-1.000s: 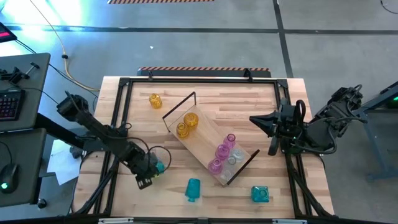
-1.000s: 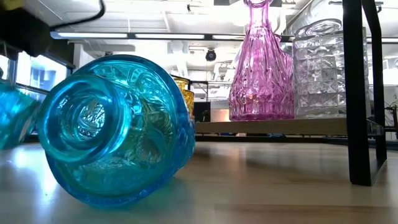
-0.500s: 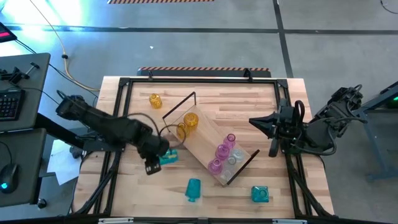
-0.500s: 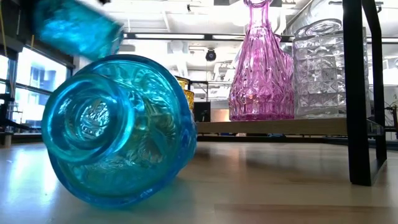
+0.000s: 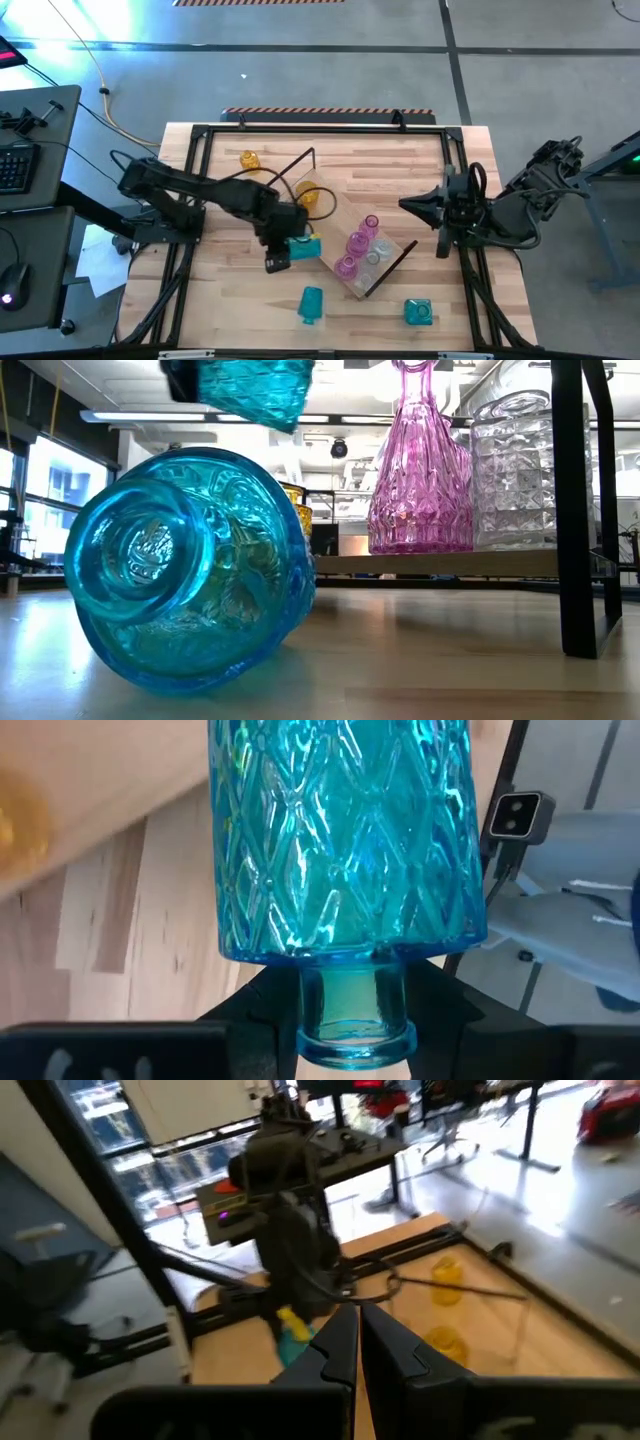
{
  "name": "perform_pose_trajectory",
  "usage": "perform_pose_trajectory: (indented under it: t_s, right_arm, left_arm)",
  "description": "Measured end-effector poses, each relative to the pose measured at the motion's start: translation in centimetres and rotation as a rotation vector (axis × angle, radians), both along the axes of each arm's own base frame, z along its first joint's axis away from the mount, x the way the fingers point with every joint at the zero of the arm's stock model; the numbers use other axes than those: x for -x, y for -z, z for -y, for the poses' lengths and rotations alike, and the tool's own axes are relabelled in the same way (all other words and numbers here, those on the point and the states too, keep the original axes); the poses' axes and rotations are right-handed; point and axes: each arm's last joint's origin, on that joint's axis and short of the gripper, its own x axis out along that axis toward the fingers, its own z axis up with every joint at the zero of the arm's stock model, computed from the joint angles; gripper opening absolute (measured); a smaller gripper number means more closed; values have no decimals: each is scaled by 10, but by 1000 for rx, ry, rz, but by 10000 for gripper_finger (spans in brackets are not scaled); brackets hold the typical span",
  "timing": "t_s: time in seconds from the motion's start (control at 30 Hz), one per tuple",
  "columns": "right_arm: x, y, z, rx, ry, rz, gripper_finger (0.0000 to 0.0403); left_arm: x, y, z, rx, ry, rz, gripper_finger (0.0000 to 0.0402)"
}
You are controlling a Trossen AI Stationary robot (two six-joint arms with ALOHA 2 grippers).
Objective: Sort vases onto shelf
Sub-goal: Put the left blue crystal vase on the shelf
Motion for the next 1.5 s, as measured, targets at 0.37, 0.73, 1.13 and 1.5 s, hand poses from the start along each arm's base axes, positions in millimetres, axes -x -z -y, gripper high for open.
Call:
perform_pose_trajectory:
  t_s: [0.37,0.73,1.13,1.5]
  right_arm:
    - [-18,16,34,-249,-21,-177,0]
    - [-39,27,93,-396,-216,-361,0]
    - [-65,56,139,-359,-346,-539,0]
    - [-62,51,141,-280,-336,-500,0]
  left_arm:
    - [-26,-8,-13,-40,6,9,112]
    - [-34,-10,-22,-97,-189,38,112]
    - [-52,-18,-39,-55,-312,208,113]
    - [-54,-19,-45,-80,-346,223,113]
